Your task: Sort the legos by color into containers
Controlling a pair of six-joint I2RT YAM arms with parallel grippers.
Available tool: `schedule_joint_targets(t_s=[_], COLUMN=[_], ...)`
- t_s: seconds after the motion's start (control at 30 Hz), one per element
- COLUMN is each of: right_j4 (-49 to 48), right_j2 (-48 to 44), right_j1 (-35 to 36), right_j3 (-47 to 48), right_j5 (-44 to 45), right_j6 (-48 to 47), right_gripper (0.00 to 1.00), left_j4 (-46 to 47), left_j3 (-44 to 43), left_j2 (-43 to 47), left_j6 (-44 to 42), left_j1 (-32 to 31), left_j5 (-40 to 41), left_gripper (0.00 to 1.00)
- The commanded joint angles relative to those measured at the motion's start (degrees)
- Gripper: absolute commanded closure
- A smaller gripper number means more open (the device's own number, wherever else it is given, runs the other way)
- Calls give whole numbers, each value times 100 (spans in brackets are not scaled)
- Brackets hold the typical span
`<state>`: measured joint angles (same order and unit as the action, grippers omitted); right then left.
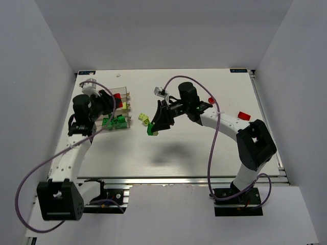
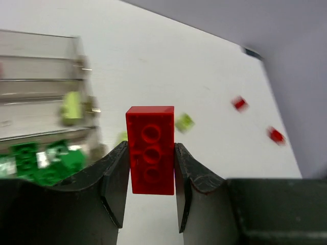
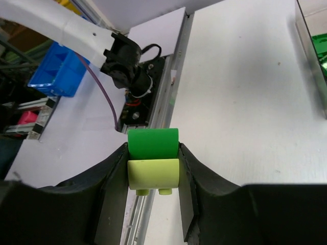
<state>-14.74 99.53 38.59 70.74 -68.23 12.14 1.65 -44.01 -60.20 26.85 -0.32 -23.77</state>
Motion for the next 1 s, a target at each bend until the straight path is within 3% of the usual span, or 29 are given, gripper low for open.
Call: schedule_joint_targets(t_s=[0.0, 0.3, 0.57, 0.77, 0.97], right_j4=[911, 1316, 1465, 1465, 1439], right_j2=[-355, -531, -636, -645, -627], right_j1=[-36, -44, -123, -194, -229], right_j3=[256, 238, 212, 168, 194], right_j5=[283, 503, 582, 609, 609], right_j6=[-1054, -1592, -1864, -1873, -1856], right_gripper=[100, 100, 100, 100, 100], left_j4=[-763, -411, -2439, -3328, -3707], left_j3=[-643, -2381, -4465, -5248, -5329], left_j2=[-770, -2855, -4805, -5396, -5537], left_j6=[302, 1998, 3737, 4608, 5154], left_j1=[225, 225, 225, 234, 225], left_j5=[2250, 3659, 4653, 4653, 4583], left_gripper=[100, 100, 100, 100, 100])
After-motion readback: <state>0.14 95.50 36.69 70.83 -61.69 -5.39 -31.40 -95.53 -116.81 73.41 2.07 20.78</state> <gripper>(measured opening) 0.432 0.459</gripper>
